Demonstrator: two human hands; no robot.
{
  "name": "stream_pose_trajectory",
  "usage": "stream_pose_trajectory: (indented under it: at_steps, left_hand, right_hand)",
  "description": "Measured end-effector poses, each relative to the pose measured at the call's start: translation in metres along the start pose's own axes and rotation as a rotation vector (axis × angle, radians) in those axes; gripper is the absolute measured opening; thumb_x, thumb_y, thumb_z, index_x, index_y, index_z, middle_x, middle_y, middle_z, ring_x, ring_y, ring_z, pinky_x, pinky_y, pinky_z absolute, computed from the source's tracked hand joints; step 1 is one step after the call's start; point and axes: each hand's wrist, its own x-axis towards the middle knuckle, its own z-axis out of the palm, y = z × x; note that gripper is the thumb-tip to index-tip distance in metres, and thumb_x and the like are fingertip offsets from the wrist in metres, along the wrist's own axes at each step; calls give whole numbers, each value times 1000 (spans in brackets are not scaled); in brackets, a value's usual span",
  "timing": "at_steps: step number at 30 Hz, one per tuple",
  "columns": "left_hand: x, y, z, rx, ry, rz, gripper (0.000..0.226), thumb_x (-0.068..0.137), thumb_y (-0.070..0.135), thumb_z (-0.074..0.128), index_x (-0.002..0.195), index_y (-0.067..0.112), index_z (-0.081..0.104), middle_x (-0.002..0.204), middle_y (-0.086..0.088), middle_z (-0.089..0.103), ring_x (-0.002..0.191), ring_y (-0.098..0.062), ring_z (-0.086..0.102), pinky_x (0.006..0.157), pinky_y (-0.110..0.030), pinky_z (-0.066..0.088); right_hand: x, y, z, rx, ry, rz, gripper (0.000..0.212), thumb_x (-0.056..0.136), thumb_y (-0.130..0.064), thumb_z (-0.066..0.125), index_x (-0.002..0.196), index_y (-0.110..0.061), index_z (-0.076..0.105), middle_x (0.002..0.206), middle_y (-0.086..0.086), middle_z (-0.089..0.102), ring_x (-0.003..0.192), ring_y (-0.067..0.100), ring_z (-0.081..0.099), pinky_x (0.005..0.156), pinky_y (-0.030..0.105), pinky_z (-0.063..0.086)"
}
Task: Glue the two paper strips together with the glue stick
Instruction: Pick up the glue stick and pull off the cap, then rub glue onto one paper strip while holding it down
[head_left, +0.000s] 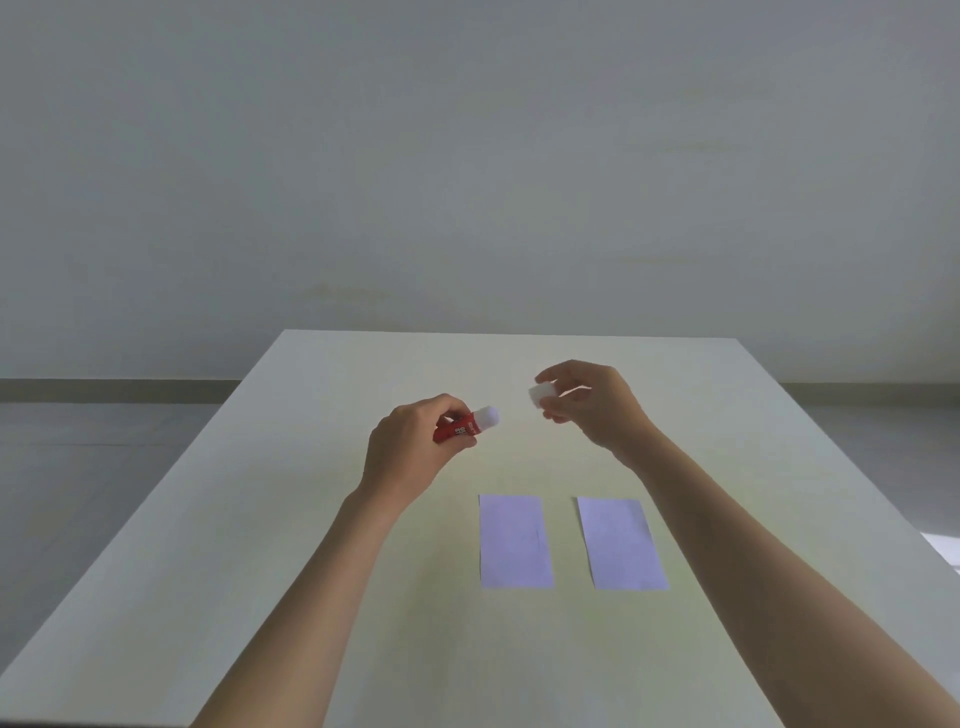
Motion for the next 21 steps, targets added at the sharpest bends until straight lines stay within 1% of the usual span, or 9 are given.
stream_pose_trajectory:
  at_steps: [2,3,5,7,8,10,13,15,21]
  left_hand:
    - [8,1,23,-133,-56,-19,18,75,26,76,88,27,64,82,14,70,76,-10,67,68,-28,52]
    - [7,1,24,-196,-55,-24,18,75,23,75,89,23,64,82,11,71,76,-9,68,71,-29,53]
    - [6,2,27,-279,-35,-30,16,77,17,74,89,18,63,78,10,70,67,-1,66,69,-23,52]
    - [6,2,28,-315,-26,-34,15,79,16,72,88,18,60,75,12,68,60,4,64,65,-13,48]
    - [6,3,29,-321,-25,-31,16,79,15,72,87,19,59,75,12,68,60,5,64,63,-9,45]
    - [5,3,31,-335,-15,-34,18,79,13,71,86,20,56,75,10,67,61,4,64,63,-7,44]
    - [5,3,32,-358,-4,-40,18,80,12,70,86,19,55,77,4,65,65,-5,66,63,-8,44]
    - [6,3,35,-375,-8,-42,18,80,11,69,86,19,54,78,3,65,66,-9,68,62,-7,44]
    - [5,4,39,-409,0,-47,15,81,8,68,86,13,55,81,-4,65,74,-17,67,65,-5,45]
  right_hand:
    - [10,29,-24,-139,135,38,18,79,-3,65,94,-12,70,77,3,63,55,16,63,61,24,52]
    - [12,39,-31,-191,186,57,17,80,-3,63,94,-11,70,76,4,62,54,17,62,61,27,52]
    - [11,64,-47,-282,251,130,18,82,-5,60,97,-8,70,78,8,62,61,26,60,62,34,50]
    - [7,87,-55,-377,285,202,20,83,-7,58,99,-6,70,82,11,62,70,25,55,63,30,43]
    - [4,97,-57,-408,293,227,21,83,-7,57,100,-6,70,84,13,63,72,24,53,65,27,40]
    - [-2,112,-59,-447,288,262,23,84,-5,55,101,-6,70,93,17,65,74,26,54,67,26,38]
    - [-9,125,-55,-534,247,284,27,87,-6,50,107,-8,67,108,19,62,89,34,60,72,30,44]
    - [-12,130,-54,-592,229,287,29,89,-7,46,109,-10,67,110,18,60,91,36,61,75,34,48]
    - [-12,134,-52,-665,205,256,30,91,-6,44,113,-11,64,111,18,57,94,37,58,72,35,47]
